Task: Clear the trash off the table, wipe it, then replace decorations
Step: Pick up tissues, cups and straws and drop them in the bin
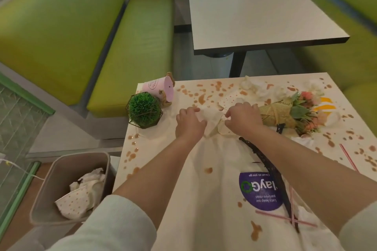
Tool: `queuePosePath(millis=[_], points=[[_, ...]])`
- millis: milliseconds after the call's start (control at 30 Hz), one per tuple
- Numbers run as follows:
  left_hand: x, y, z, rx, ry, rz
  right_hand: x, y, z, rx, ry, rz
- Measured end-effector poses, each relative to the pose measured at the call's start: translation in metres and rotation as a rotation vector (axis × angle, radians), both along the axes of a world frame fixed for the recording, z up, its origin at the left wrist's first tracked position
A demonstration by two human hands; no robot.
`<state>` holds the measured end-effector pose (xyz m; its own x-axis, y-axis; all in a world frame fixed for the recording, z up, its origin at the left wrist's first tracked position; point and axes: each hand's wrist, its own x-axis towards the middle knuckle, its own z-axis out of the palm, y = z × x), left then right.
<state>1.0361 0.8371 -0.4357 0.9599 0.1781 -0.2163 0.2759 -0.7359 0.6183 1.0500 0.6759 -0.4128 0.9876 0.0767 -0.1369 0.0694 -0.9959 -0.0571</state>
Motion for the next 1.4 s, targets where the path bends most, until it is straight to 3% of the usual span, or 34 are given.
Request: queuePosePath(millis=[200, 467, 733, 900, 1100, 1400], points=[[0.021, -0.005, -0.009, 0.225, 0.077, 0.062, 0.026, -0.005, -0.002, -0.058, 0.237, -0.039], [0.028, -0.008, -0.015, 0.324, 0.069, 0.082, 0.029, -0.004, -0.013, -0.027, 0.242, -0.023], [0.014, -0.001, 0.001, -0.050, 0.053, 0.142, 0.016, -0.002, -0.012, 0.015, 0.041, -0.063], [-0.004, 0.019, 0.019, -0.478, -0.004, 0.213, -0.008, 0.019, 0.012, 0.233, -0.038, -0.075], [-0.028, 0.062, 0.027, -0.541, -0.090, 0.192, -0.044, 0.056, 0.021, 0.467, -0.018, -0.089], [-0.101, 0.148, 0.046, -0.678, -0.012, 0.435, -0.097, 0.146, 0.022, 0.715, 0.027, -0.126]])
